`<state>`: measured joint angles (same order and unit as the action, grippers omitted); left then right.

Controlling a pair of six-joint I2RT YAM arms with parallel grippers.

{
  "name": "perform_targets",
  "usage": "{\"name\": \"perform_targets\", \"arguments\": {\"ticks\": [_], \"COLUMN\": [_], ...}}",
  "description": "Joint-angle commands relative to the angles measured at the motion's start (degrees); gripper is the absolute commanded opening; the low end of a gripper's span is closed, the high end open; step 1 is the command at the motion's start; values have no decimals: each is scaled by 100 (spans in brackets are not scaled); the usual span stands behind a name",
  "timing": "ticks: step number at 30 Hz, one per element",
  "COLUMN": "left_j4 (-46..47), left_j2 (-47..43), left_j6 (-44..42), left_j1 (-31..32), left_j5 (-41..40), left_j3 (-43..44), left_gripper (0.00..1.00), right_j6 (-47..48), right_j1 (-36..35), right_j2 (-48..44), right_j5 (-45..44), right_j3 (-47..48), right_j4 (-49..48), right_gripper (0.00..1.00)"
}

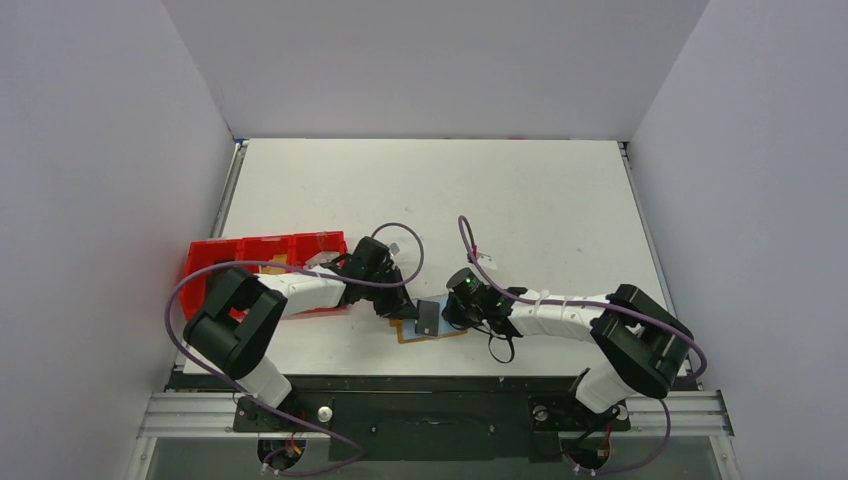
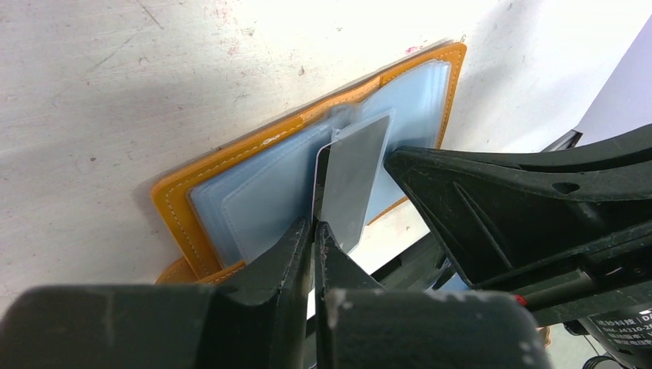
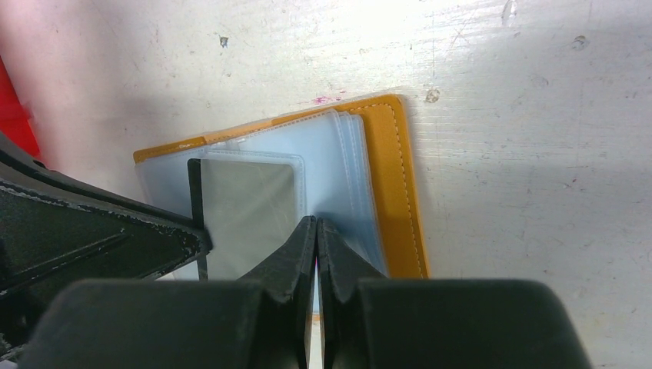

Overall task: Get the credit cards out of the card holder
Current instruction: Remove the credit card from the card holder.

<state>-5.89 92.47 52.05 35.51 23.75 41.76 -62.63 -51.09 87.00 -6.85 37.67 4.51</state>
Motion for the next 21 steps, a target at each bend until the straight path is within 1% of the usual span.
{"name": "perform_targets", "arguments": {"ticks": [1,2,7,8,12,14,17,21], "left_j4": [-24,19,457,598,1075,1262,1681,2095], "left_j2": [-157,-141,-147,-156,-153,-166,-167,-203], "left_j6": [-82,-51,292,352,715,905,1319,1712], "left_j1": [-44,-48,-61,-66,-114,-114,-121,-124], "left_j5": [-42,-4,265,303,480,505,607,658], "left_j3": [-59,-69,-200,-255,-384,-459,-574,-708], "left_gripper": [0,0,0,0,0,0,0,0], "right_j6": [189,185,248,254,169,133,30,-217], "right_j1": [-42,-42,17,36,186,226,305,394], "right_j2": [266,221,-48,-163,-557,-705,-905,-1069], "right_j5": [-307,-286,-139,-92,212,328,546,953], "right_j3": [-256,-258,-274,-293,-552,-665,-860,-1170], "right_j4": [850,823,678,632,202,93,-107,-686], "right_gripper": [0,5,20,24,35,39,42,45]}}
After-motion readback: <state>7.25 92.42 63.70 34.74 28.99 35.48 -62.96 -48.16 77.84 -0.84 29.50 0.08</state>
